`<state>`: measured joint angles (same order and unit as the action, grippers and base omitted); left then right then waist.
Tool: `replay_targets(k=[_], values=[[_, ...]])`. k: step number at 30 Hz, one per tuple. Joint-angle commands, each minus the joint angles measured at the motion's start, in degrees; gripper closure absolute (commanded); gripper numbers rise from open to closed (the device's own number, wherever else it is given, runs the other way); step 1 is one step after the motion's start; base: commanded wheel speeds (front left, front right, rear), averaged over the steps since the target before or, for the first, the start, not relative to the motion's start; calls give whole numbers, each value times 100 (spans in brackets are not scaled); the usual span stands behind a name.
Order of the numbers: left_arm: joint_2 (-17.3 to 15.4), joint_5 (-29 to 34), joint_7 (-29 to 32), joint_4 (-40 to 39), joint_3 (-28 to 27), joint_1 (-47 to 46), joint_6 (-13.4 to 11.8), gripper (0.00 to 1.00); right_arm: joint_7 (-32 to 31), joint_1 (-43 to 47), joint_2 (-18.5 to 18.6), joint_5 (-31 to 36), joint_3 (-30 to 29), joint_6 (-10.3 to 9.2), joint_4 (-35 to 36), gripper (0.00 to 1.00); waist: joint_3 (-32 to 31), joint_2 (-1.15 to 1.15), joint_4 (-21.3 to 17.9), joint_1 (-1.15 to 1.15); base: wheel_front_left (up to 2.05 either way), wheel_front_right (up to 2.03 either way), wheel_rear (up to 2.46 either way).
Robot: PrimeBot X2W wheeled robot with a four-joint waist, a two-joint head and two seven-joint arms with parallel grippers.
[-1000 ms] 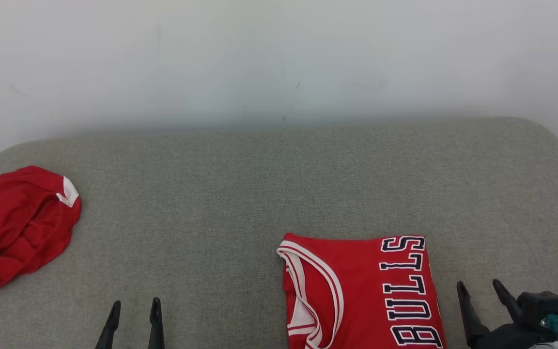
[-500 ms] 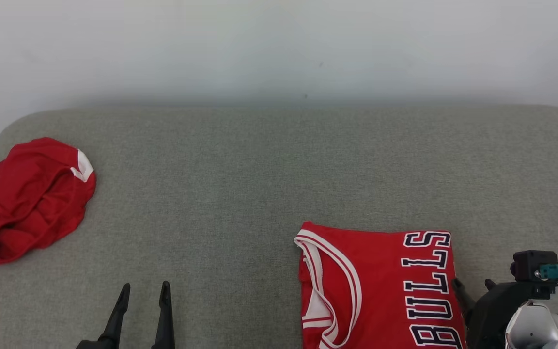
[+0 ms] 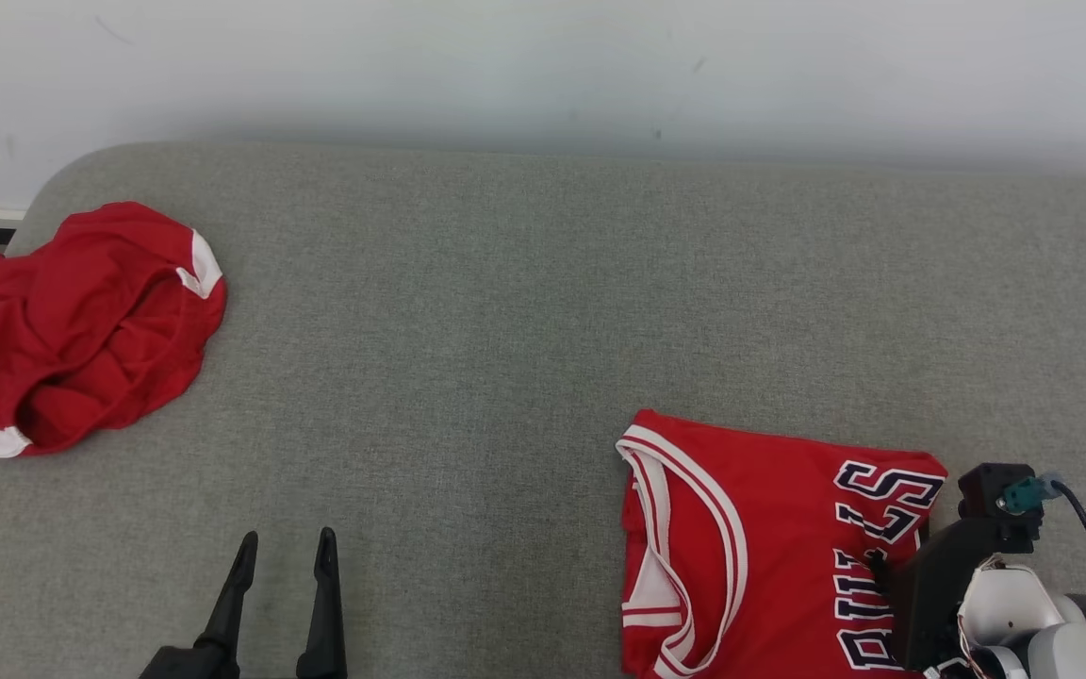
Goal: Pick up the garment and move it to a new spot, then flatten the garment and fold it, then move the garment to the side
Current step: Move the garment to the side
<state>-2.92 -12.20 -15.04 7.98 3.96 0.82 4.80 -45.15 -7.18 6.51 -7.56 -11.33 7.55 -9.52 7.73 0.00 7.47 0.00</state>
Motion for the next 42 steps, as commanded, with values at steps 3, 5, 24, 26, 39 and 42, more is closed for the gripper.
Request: replay_targets(k=[3,5,24,26,39,42], values=[[5,44,-17,-56,28,-61,-4,0,-229,-18,167,64,181,-11,-43,100,63,0,-81,0,0,0,0],[5,72,-17,-84,14,-78,4,0,-247,-141,359,90,259,-11,35,100,101,0,-185,0,0,0,0],[-139,526,-17,-1078,11,-898,227,0,739,-2065,2583,240,480,-11,-836,100,1573,0,-1538,0,0,0,0],[-210,563,-17,-1209,55,-1031,229,0,956,-2360,2622,329,218,-11,-1088,100,1821,0,-1623,0,0,0,0],[-574,643,-17,-1478,366,-1290,259,0,2457,-3465,2694,1248,-1335,-11,-2434,100,2617,0,-1826,0,0,0,0],[-590,633,-17,-1447,379,-1303,261,0,2744,-3565,2637,1405,-1381,-11,-2552,22,2617,0,-1817,0,0,0,0]])
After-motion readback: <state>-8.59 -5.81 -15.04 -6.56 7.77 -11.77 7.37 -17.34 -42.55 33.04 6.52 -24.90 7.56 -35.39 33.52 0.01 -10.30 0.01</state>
